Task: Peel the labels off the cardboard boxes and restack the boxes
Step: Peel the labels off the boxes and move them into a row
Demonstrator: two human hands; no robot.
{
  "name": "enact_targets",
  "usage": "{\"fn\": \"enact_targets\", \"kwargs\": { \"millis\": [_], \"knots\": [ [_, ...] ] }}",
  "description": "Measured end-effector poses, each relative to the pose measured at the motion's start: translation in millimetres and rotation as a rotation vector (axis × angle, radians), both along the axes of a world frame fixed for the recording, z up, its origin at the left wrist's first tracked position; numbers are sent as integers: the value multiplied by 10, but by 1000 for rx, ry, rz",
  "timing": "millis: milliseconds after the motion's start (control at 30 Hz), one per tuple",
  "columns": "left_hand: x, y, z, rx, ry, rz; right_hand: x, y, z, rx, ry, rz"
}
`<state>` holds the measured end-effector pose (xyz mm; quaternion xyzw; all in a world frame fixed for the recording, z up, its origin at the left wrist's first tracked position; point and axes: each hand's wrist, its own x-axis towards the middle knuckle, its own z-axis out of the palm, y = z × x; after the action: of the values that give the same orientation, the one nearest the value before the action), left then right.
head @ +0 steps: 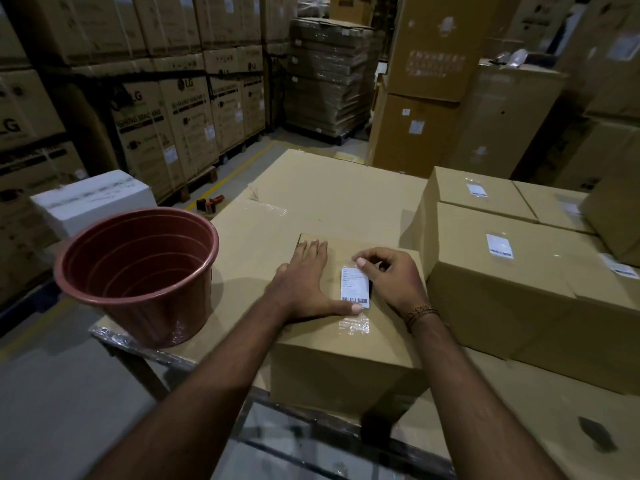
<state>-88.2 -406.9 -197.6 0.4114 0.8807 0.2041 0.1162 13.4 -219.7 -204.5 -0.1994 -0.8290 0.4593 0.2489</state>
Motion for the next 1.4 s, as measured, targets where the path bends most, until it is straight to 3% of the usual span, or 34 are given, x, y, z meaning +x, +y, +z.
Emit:
{"fn": "enact_targets", "kwargs": {
  "millis": [433, 667, 933, 1200, 1400],
  "knots": [
    [-11, 5, -4, -10, 2, 17, 342, -54, 133, -136, -215, 61],
    [-12, -4, 18, -42, -8, 12, 375, -144, 70, 4, -229, 53],
    [-130, -41, 95, -104, -154, -71, 421, -120, 123, 41, -311, 148],
    [-127, -19, 108, -138, -152, -69, 428, -125, 134, 163, -347, 159],
    [-126, -25, 70, -144, -135, -64, 476, -111, 164, 115, -363, 202]
  ]
}}
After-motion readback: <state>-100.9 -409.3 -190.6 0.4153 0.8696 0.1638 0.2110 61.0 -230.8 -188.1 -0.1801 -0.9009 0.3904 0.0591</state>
